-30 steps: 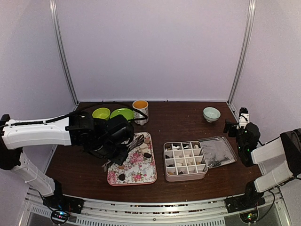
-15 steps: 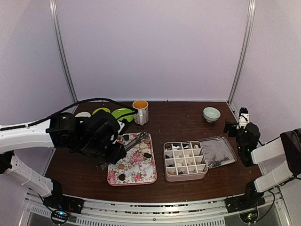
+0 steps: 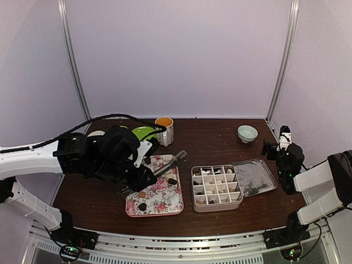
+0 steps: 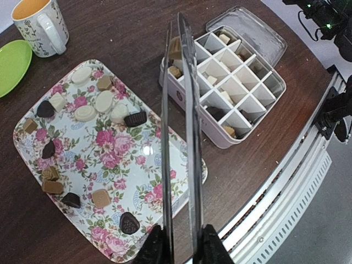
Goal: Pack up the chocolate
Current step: Place the fake chocolate in the empty pocket of the box.
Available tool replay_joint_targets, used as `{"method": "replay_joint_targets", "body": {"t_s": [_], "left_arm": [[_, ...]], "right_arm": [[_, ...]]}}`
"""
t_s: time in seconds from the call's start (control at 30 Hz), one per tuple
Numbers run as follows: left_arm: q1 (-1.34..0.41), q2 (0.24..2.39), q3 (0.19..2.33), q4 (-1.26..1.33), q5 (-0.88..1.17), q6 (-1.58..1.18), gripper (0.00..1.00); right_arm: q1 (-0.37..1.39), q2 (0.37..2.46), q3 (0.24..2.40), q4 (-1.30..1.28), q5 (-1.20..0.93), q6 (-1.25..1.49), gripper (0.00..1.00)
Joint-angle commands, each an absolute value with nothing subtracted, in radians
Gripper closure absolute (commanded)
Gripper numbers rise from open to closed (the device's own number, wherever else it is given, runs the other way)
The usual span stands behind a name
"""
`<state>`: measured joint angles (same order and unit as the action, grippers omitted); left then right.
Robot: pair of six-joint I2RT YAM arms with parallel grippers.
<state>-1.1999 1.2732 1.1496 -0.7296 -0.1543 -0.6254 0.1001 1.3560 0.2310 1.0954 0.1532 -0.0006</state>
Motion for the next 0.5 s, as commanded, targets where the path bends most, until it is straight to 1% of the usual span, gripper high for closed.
{"method": "replay_joint_targets", "body": {"t_s": [0.0,0.47], "left_arm": [[-1.21,1.26,1.144,-0.633,-0.107,-0.578,0.8],[-1.21,1.28,1.177,-0.634,-0.091,-0.557,0.8]], "right_arm": [[0.094,1.358,0.246,1.095,0.151,0.0,0.0],[0.094,1.358,0.245,1.095,0.152,0.0,0.0]]}}
